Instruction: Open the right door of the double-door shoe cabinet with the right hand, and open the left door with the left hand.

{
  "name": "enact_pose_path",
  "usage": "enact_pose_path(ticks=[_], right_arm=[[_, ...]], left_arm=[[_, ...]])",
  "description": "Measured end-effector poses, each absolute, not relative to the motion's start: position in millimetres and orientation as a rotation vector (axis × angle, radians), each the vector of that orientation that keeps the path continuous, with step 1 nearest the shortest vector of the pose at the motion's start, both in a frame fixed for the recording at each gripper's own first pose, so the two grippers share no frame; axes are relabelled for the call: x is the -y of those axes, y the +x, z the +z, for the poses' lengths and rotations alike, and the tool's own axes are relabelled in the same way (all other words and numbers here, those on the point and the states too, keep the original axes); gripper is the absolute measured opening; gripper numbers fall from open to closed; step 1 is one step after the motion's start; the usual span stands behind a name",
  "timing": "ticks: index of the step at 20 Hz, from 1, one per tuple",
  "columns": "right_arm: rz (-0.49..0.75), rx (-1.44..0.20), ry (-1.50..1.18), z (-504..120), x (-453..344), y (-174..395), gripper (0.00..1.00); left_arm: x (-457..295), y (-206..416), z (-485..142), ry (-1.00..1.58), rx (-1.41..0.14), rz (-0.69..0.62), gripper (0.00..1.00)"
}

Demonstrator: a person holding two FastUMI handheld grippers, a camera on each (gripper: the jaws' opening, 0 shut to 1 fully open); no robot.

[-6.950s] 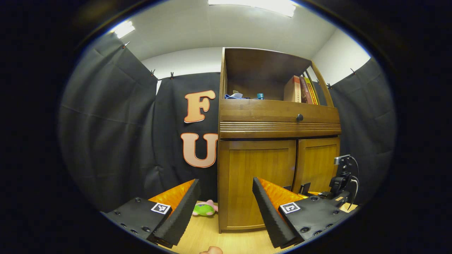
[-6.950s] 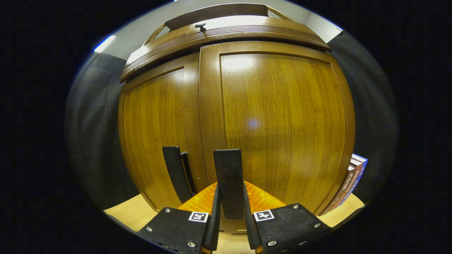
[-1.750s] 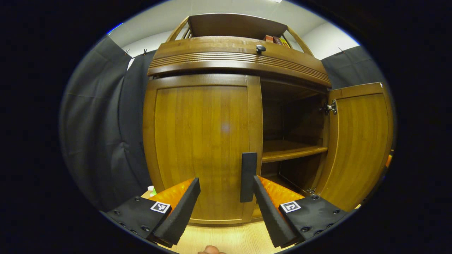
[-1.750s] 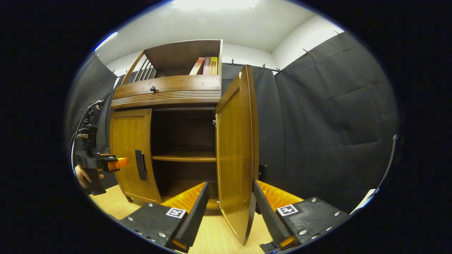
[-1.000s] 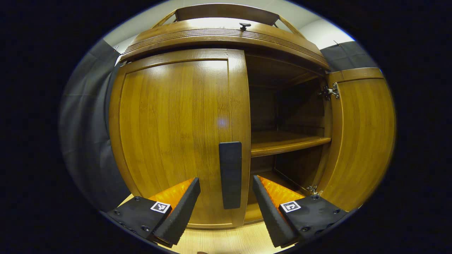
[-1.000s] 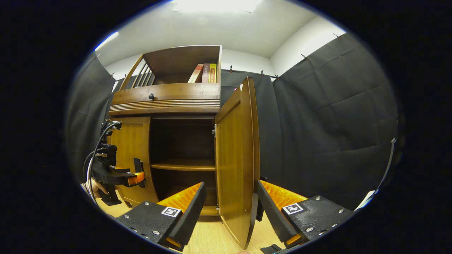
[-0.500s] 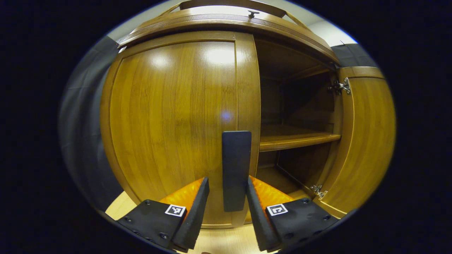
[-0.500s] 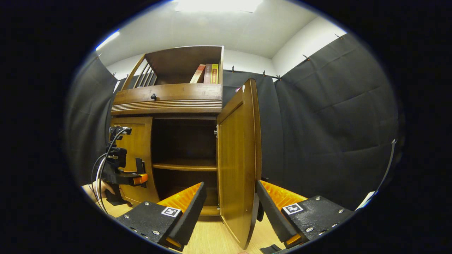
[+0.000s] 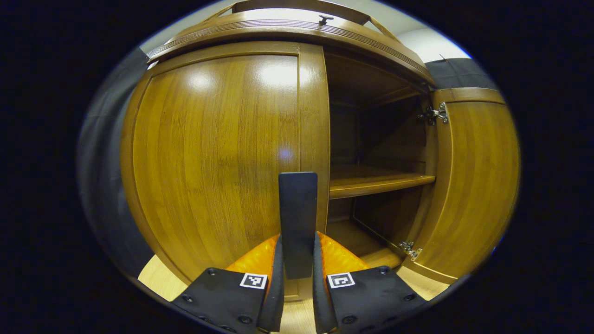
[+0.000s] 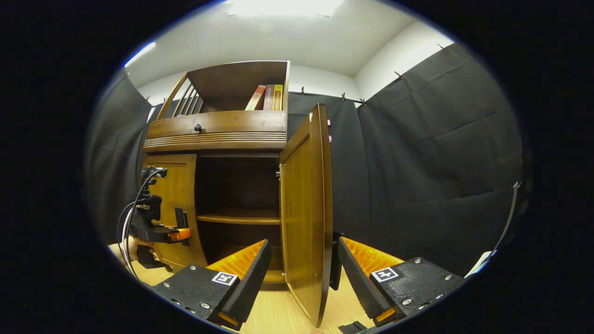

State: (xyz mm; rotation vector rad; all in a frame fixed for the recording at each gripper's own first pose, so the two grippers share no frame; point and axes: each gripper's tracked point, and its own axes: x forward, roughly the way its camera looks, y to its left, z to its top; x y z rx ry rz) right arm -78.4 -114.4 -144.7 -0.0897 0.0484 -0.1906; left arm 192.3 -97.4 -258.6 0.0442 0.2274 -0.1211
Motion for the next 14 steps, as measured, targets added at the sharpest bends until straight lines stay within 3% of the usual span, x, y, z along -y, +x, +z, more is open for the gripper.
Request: enact_pose_path(ticks=[1, 2, 3, 4, 9, 10, 11, 12, 14], right_arm=[[-0.192, -0.049, -0.088, -144, 115, -79, 0.89], [-0.191, -0.052, -0.086, -145, 114, -79, 1.00], [-0.188, -0.054, -0.085, -145, 113, -79, 1.00], [-0.185, -0.054, -0.086, -145, 111, -80, 0.89], [-0.170, -0.058, -0.090, -142, 101, -83, 0.89], [-0.167, -0.057, -0.089, -141, 98, -84, 1.00], [-0.163, -0.054, -0.090, -140, 96, -84, 1.00], [-0.159, -0.052, -0.090, -138, 92, -84, 0.89], [-0.146, -0.049, -0.091, -137, 84, -85, 0.89]], left_arm=[[97, 189, -258, 0.022, -0.240, -0.116, 0.34], [95, 184, -261, 0.028, -0.252, -0.110, 0.29], [96, 179, -261, 0.044, -0.254, -0.106, 0.30], [97, 175, -259, 0.057, -0.250, -0.104, 0.31], [94, 148, -254, 0.035, -0.276, -0.140, 0.29], [93, 140, -254, 0.035, -0.281, -0.146, 0.29], [92, 134, -253, 0.041, -0.281, -0.151, 0.31], [90, 127, -252, 0.048, -0.280, -0.155, 0.30], [85, 112, -249, 0.070, -0.255, -0.169, 0.29]])
